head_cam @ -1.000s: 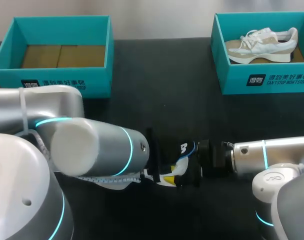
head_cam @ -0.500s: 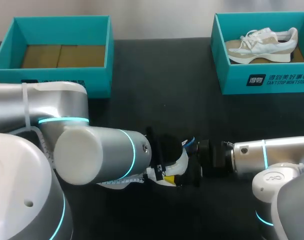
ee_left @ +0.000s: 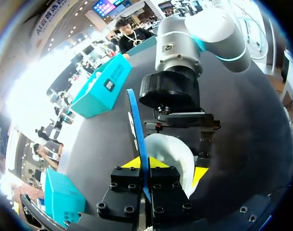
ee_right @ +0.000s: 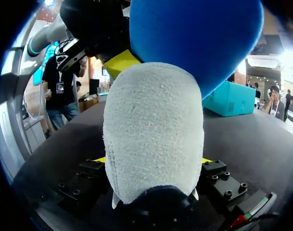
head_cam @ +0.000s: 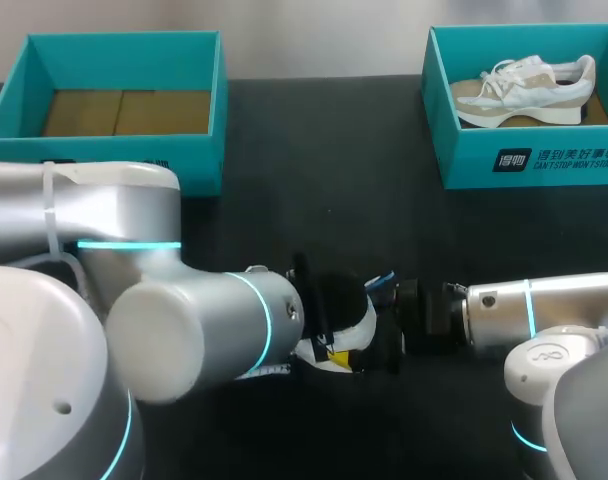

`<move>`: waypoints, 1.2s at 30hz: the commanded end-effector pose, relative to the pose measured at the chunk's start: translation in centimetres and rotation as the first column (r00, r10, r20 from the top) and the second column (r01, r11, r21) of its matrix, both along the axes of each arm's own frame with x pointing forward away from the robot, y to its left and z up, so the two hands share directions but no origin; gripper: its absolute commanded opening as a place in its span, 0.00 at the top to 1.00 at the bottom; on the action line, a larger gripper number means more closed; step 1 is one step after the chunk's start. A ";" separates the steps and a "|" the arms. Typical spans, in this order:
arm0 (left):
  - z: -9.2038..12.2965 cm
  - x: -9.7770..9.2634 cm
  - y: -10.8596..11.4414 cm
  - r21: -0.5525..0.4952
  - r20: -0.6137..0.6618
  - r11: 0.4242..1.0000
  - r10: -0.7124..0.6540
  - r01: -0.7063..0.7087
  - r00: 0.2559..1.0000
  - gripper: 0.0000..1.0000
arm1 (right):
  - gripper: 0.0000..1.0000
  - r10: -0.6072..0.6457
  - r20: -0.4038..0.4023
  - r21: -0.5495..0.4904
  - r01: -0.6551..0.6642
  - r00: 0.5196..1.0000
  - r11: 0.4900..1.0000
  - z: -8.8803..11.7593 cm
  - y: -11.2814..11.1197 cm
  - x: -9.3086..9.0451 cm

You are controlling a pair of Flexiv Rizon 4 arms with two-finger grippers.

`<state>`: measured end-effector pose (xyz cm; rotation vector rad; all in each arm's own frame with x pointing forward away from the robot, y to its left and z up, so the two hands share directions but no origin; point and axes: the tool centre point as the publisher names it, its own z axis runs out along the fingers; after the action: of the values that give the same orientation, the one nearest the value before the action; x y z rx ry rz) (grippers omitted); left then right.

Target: Take the shoe out of the shoebox, open the shoe tongue, remove and reinsert the insole, then place the shoe into the shoebox

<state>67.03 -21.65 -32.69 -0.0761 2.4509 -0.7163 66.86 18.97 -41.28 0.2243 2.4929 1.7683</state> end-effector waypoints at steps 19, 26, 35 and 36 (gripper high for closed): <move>-1.3 -1.0 0.6 -0.017 0.026 0.997 0.082 -0.082 0.996 0.57 | 1.00 0.001 -0.002 -0.006 -0.001 1.000 1.000 0.1 0.1 -0.1; -1.5 -0.6 0.3 -0.019 0.024 0.996 0.088 -0.088 0.996 0.54 | 1.00 0.001 -0.002 -0.006 -0.001 1.000 1.000 0.1 0.1 -0.1; -1.8 -0.5 0.8 -0.026 0.035 0.995 0.101 -0.100 0.994 0.53 | 1.00 0.001 -0.002 -0.006 -0.001 1.000 1.000 0.1 0.1 -0.1; -1.8 -0.4 0.8 -0.029 0.035 0.994 0.104 -0.103 0.994 0.53 | 1.00 0.001 -0.002 -0.006 -0.001 1.000 1.000 0.1 0.1 -0.1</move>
<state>66.86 -21.04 -34.20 -0.1945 2.3908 -0.6957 66.83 18.99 -41.30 0.2231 2.4934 1.7680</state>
